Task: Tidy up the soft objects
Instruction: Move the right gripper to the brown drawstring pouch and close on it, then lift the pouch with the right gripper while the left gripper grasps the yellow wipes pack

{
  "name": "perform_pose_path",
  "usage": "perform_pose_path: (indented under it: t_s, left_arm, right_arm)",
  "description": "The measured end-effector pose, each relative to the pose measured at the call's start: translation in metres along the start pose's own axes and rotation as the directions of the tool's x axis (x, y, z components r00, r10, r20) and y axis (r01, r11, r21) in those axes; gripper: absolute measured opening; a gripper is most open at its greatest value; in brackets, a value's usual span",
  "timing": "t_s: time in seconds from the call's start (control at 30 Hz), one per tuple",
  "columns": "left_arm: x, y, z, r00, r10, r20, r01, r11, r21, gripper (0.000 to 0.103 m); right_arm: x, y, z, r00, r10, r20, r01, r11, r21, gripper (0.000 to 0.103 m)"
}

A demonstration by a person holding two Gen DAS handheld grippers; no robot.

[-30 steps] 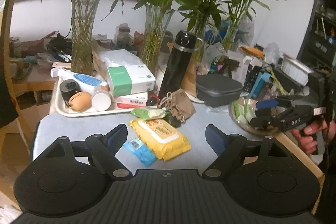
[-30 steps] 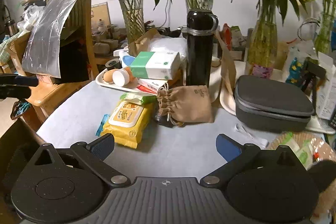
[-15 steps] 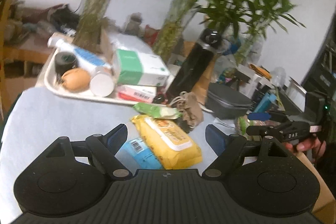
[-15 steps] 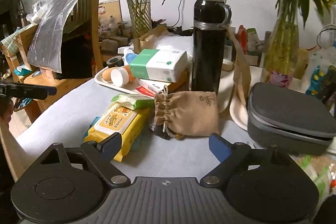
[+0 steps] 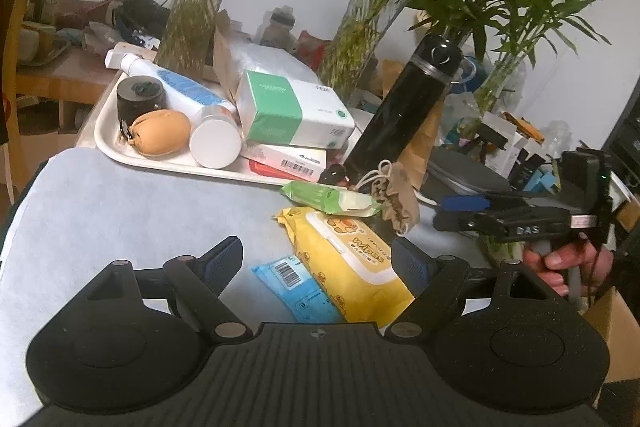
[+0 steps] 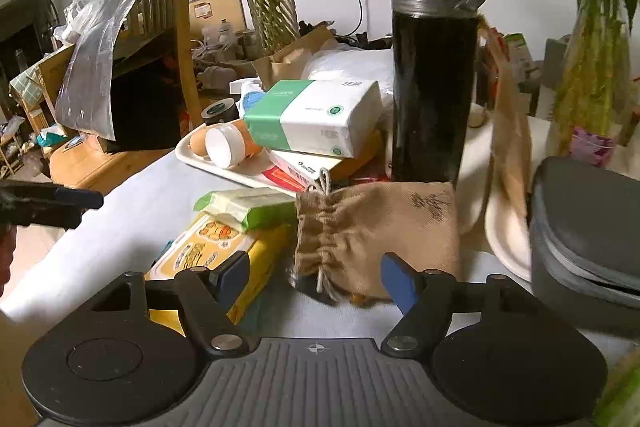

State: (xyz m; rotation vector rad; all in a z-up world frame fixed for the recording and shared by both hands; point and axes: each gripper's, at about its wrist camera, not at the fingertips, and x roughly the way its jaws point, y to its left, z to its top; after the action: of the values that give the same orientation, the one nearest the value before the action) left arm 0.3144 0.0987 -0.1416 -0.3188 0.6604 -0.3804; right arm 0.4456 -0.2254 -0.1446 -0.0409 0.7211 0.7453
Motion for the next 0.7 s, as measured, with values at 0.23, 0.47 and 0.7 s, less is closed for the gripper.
perform_pose_path:
  t_s: [0.23, 0.47, 0.7]
  left_arm:
    - [0.009, 0.000, -0.001, 1.000, -0.012, -0.027, 0.013, 1.000, 0.005, 0.081]
    - [0.014, 0.005, -0.001, 0.999, -0.036, -0.040, 0.035, 0.999, -0.023, 0.081]
    - [0.018, 0.002, -0.001, 0.998, -0.040, -0.052, 0.039, 0.999, -0.029, 0.081]
  right_arm:
    - [0.031, -0.003, 0.009, 1.000, -0.012, -0.015, 0.012, 0.999, 0.032, 0.073]
    - [0.051, -0.001, 0.005, 0.994, -0.041, -0.102, 0.043, 0.999, 0.021, 0.028]
    - [0.022, -0.008, 0.014, 0.994, -0.084, -0.073, 0.087, 0.996, 0.033, 0.014]
